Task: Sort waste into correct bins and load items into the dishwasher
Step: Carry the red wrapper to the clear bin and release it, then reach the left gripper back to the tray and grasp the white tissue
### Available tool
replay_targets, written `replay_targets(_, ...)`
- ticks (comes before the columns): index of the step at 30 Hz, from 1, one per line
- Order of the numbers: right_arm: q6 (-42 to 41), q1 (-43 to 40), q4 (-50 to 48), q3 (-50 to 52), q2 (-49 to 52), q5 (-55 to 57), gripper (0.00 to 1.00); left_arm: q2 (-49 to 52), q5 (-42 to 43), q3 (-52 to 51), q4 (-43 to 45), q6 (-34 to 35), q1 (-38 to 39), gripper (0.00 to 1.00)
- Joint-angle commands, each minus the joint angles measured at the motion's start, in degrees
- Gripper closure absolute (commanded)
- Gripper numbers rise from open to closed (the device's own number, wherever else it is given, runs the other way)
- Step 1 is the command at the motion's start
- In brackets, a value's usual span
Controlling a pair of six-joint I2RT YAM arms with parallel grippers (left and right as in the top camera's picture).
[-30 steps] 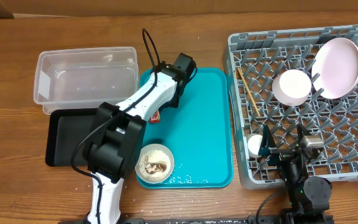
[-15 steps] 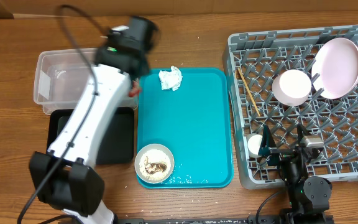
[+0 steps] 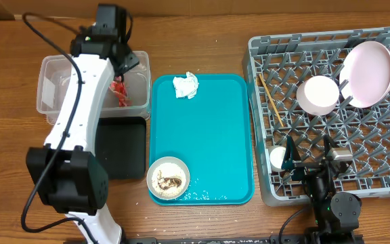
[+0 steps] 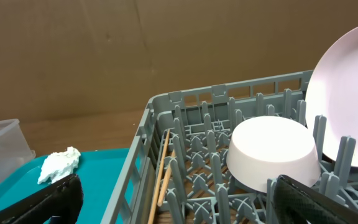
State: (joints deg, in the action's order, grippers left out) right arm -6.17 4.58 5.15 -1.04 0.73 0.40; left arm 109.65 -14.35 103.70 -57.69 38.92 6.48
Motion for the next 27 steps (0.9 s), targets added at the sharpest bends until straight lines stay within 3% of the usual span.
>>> replay_targets(1,0.22,-0.22,-0.39,0.57,-0.48,0.02,0.00,-2.40,-2.29,4.68,0.15,-8.46,6.80,0.38)
replay_targets(4,0.22,-0.22,-0.39,0.57,-0.48,0.02,0.00,-0.83,-3.98,3.52,3.17,-16.76,12.35,0.38)
replay_targets(6,0.22,-0.22,-0.39,0.57,-0.48,0.02,0.00,3.02,-7.76,2.34,6.21,-20.83,16.44,0.29)
replay_targets(14,0.22,-0.22,-0.39,0.57,-0.48,0.02,0.00,16.52,-6.47,2.36,10.62,-22.25,19.02,0.28)
replay_targets(22,0.22,-0.20,-0.39,0.57,-0.48,0.02,0.00,22.34,-0.22,2.34,10.56,-22.23,19.06,0.29)
replay_targets(24,0.22,-0.22,-0.39,0.57,-0.48,0.02,0.00,22.80,0.00,2.34,10.40,-22.23,19.06,0.41)
replay_targets(25,0.22,-0.22,-0.39,0.57,-0.48,0.02,0.00,22.84,0.63,2.36,10.08,-22.23,19.06,0.62)
replay_targets(27,0.22,-0.22,-0.39,0.57,-0.48,0.02,0.00,22.51,2.34,2.54,9.01,-22.21,19.06,0.91)
